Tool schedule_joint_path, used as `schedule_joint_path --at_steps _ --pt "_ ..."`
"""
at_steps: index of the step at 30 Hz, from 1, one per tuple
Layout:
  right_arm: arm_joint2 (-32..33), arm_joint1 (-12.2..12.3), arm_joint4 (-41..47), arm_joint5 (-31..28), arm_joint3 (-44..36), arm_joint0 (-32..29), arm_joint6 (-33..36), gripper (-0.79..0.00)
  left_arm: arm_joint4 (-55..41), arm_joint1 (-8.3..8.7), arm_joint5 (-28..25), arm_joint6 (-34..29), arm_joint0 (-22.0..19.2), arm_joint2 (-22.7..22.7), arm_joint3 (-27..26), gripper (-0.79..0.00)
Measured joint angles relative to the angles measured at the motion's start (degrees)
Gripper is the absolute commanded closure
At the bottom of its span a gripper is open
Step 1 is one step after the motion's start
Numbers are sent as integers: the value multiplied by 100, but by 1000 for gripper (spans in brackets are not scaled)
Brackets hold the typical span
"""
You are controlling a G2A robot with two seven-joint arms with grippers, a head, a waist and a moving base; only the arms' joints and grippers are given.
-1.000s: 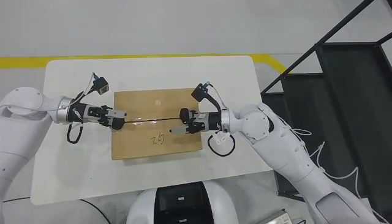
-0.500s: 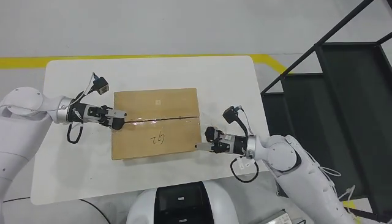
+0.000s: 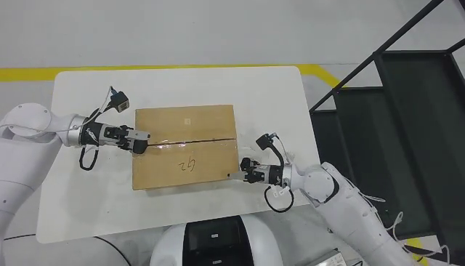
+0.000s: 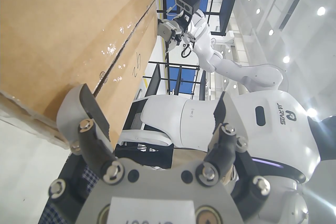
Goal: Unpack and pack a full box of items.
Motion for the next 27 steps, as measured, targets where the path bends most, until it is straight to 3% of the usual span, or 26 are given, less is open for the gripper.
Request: schedule_joint_path --at_steps 10,17,27 --pt "-398 -173 -379 -428 672 657 -836 -785 0 0 0 0 0 0 0 -785" --pt "-169 -159 -1019 -496 304 305 -1954 -785 0 0 0 0 0 0 0 -785" --pt "22 -142 -2080 -352 -387 -201 -2986 -785 0 0 0 0 0 0 0 -785"
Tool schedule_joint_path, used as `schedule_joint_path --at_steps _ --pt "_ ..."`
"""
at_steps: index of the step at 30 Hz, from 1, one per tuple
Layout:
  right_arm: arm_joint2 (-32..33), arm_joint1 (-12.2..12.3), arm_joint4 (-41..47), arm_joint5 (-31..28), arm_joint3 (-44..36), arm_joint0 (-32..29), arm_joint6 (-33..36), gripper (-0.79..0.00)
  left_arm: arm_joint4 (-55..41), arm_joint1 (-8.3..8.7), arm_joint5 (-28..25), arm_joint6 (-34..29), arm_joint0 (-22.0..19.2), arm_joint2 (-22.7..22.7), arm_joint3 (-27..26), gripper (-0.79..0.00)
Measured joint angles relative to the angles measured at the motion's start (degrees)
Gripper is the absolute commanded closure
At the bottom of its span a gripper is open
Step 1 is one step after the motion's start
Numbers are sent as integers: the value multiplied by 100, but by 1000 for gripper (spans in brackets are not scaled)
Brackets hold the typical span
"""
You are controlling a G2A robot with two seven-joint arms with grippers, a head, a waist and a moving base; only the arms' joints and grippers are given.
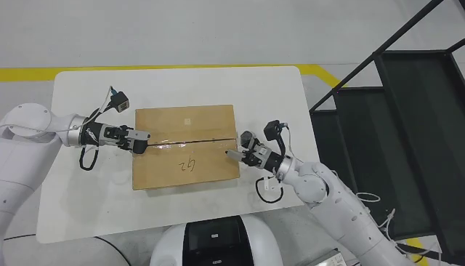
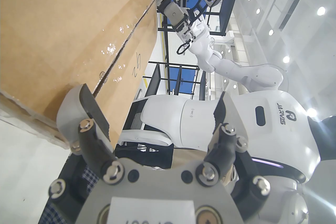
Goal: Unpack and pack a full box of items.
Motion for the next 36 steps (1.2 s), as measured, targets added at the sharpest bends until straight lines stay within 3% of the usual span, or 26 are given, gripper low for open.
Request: schedule_joint_path --at_steps 19,36 --pt "55 -1 -842 -141 -601 -96 -128 -785 0 0 0 0 0 0 0 -785" --pt "-717 -234 -335 152 -66 1066 975 -785 0 0 0 0 0 0 0 -785"
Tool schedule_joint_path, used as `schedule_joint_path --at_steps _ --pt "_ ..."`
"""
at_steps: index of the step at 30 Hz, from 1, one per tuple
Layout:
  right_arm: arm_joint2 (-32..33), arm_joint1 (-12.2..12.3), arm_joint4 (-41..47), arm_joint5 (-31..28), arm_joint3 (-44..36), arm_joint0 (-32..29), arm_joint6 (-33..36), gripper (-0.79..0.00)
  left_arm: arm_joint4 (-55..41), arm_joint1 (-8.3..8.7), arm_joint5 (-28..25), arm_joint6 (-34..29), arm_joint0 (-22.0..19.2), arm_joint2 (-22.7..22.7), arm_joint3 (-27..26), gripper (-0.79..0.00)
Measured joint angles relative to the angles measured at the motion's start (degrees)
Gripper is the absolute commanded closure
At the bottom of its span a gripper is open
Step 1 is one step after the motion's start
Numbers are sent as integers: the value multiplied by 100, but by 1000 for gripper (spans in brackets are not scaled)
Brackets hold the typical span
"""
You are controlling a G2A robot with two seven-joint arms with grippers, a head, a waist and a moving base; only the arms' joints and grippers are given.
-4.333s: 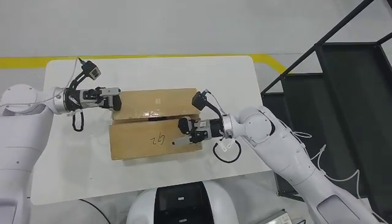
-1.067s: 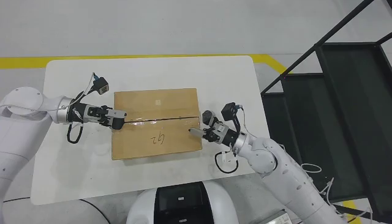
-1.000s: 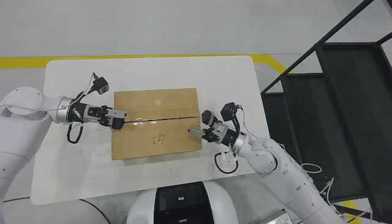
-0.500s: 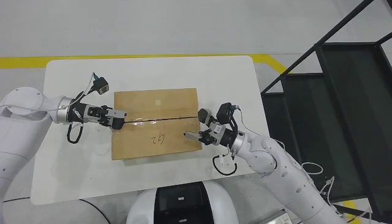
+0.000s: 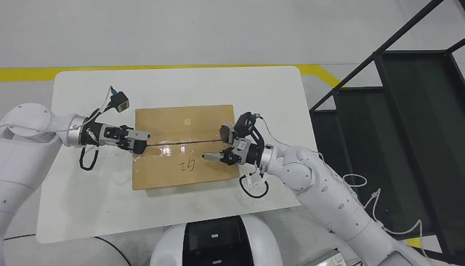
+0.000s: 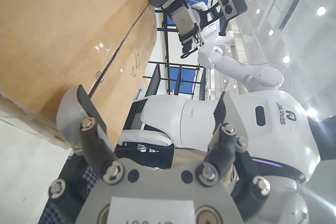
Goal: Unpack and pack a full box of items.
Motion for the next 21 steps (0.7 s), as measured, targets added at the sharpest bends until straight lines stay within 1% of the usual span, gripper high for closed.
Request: schedule_joint_path --at_steps 4,14,15,16,17,18,20,21 --pt "-66 -22 132 11 38 80 199 -785 0 0 0 0 0 0 0 -785" --pt "-149 -78 238 -38 149 292 287 -785 0 0 0 0 0 0 0 -785" --pt "-154 -84 225 -18 163 320 288 -739 0 0 0 0 0 0 0 -785" --pt "-159 -90 217 3 175 342 288 -499 0 0 0 0 0 0 0 -785" --pt "-161 -97 221 23 185 365 282 -369 0 0 0 0 0 0 0 -785" --pt "-158 -100 224 35 191 375 272 -268 0 0 0 0 0 0 0 -785" --pt "-135 -103 224 68 186 373 248 -188 0 0 0 0 0 0 0 -785" --pt "-119 -102 226 78 174 359 237 -194 0 0 0 0 0 0 0 -785"
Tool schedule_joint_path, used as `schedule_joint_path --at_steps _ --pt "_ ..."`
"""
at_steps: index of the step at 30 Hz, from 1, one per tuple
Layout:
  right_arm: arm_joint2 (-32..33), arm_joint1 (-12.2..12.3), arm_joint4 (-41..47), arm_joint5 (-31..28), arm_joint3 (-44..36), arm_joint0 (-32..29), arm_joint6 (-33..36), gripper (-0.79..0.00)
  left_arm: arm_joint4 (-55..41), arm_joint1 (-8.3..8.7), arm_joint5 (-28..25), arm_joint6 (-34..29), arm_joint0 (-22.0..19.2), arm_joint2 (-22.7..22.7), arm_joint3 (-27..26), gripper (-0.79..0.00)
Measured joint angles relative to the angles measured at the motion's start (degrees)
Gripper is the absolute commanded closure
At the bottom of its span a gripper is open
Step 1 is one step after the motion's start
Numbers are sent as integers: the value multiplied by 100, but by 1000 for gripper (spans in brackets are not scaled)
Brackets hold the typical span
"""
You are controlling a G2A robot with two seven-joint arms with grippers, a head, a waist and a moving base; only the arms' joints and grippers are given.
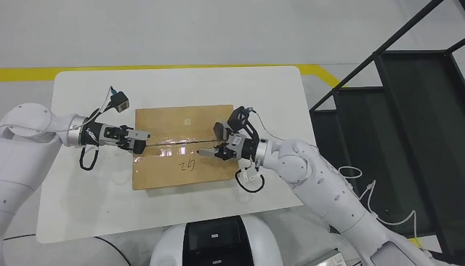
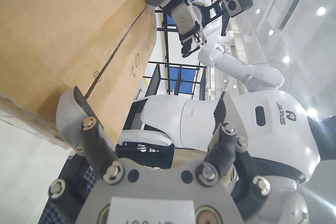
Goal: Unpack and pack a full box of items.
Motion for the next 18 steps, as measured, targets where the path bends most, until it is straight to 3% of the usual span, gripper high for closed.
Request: schedule_joint_path --at_steps 6,7,8,9,18 --pt "220 47 -11 72 -227 -206 -16 -206 0 0 0 0 0 0 0 -785" --pt "261 57 -19 92 -276 -245 4 -160 0 0 0 0 0 0 0 -785" --pt "315 71 -26 121 -340 -296 32 -43 0 0 0 0 0 0 0 -785" --pt "352 80 -27 139 -384 -332 54 0 0 0 0 0 0 0 0 -785" --pt "359 78 -2 238 -608 -341 265 0 0 0 0 0 0 0 0 -785"
